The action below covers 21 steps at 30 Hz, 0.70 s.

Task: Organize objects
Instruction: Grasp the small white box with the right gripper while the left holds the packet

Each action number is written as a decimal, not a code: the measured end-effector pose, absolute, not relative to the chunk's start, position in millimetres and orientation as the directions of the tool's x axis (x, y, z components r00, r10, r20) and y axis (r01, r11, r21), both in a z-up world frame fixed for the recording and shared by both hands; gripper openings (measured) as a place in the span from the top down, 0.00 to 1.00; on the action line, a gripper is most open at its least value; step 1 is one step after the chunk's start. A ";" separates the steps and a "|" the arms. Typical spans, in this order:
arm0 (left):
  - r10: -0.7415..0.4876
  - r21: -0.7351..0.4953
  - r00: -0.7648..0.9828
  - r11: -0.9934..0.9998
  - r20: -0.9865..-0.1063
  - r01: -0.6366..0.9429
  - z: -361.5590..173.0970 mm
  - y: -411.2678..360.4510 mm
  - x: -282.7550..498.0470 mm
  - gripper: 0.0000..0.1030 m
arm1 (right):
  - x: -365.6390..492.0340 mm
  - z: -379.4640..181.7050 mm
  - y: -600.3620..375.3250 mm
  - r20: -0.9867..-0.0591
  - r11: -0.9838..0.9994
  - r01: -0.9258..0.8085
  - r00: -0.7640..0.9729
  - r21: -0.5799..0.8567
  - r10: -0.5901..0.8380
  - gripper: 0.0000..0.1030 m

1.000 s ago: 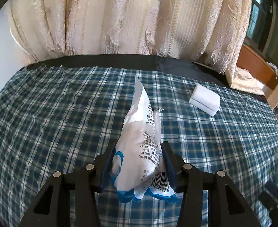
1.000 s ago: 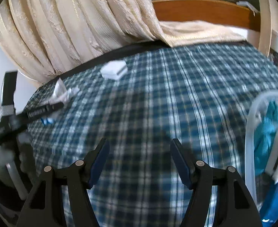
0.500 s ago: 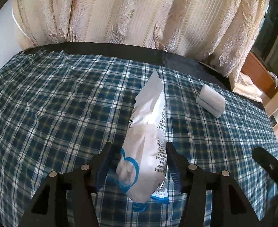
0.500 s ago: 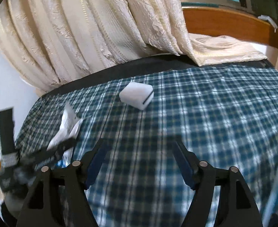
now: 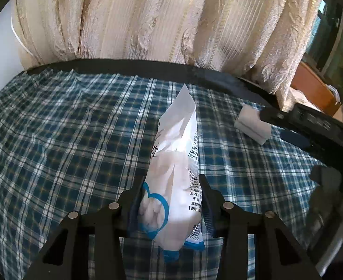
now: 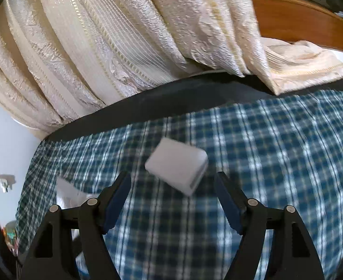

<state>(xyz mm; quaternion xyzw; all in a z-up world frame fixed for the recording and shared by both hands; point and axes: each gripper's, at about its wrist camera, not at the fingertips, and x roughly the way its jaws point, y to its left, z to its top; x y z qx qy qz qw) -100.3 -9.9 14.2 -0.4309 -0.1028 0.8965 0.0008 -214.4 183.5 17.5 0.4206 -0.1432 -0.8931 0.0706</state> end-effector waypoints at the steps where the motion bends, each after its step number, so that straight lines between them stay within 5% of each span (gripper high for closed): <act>1: 0.087 -0.181 -0.635 -0.980 -0.767 0.084 16.4 -8.5 -98.8 0.55 | -219.9 16.9 181.0 -0.733 -0.950 0.005 -0.635 0.312 -0.244 0.25; 17: 0.071 -0.174 -0.644 -0.980 -0.761 0.097 19.9 -6.4 -95.3 0.55 | -267.6 -6.3 162.5 -0.786 -0.984 -0.034 -0.607 0.174 -0.118 0.25; 21: 0.072 -0.175 -0.645 -0.980 -0.761 0.098 21.2 -7.1 -95.8 0.55 | -264.9 -8.6 162.2 -0.782 -0.986 -0.013 -0.611 0.166 -0.124 0.35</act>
